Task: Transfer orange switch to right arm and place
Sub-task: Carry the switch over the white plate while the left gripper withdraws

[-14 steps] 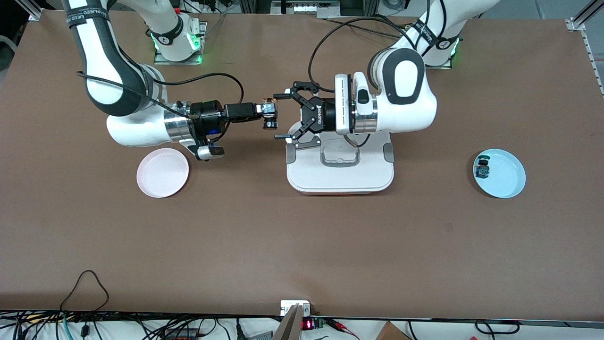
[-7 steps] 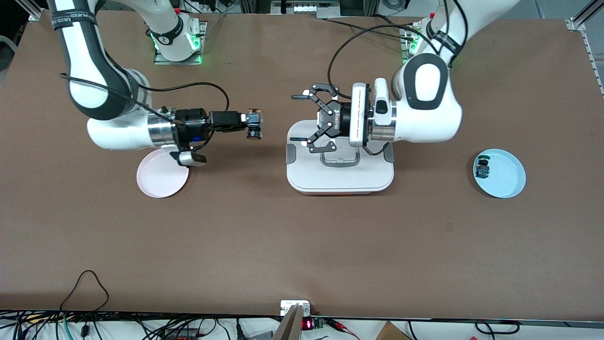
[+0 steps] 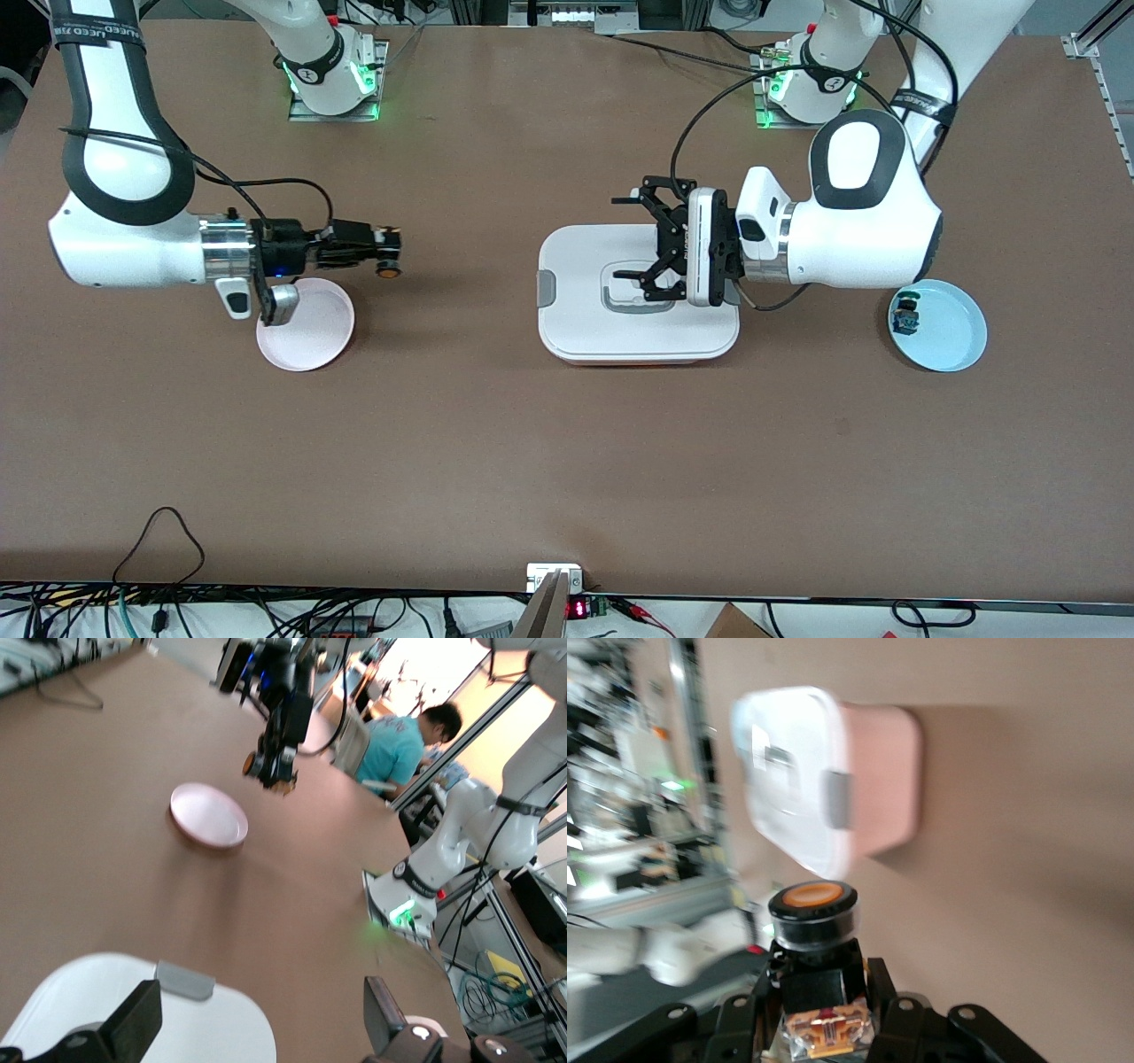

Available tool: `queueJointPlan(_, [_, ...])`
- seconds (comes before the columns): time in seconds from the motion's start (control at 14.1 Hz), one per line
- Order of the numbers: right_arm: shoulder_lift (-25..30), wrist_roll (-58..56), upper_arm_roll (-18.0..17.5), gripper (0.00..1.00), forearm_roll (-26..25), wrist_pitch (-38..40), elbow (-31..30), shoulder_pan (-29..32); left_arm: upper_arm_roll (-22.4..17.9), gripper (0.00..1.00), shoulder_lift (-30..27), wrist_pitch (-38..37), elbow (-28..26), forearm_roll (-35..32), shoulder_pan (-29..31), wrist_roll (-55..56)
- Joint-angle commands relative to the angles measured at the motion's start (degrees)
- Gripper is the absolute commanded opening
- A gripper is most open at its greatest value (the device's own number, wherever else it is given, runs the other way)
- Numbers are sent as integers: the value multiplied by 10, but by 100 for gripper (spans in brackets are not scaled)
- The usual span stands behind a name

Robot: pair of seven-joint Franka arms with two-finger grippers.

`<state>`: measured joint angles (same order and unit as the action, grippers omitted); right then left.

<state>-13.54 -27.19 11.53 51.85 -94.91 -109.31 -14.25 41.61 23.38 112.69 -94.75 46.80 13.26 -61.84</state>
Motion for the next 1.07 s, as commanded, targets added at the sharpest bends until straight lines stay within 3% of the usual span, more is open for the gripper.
queueJointPlan(0.0, [18,-61,-6,0,-144,0,-3,17,-1,100,-12,-70,54,-130,5,141])
queueJointPlan(0.07, [19,-104,-6,0,-211,-13,0,18,1,100,-11,-101,75,-191,4,184])
queueJointPlan(0.43, [21,-298,-7,0,-436,-131,-7,16,0,100,-18,-264,141,-351,9,354])
queueJointPlan(0.64, [20,-372,-7,0,-524,-222,-38,14,-6,100,-35,-291,145,-420,13,442])
queueJointPlan(0.78, [20,-411,-7,0,-553,-298,-72,14,-56,100,-75,-294,145,-456,-20,470])
queueJointPlan(1.0, [20,-421,-7,0,-572,-405,-149,9,-164,100,-142,-294,121,-457,-48,489])
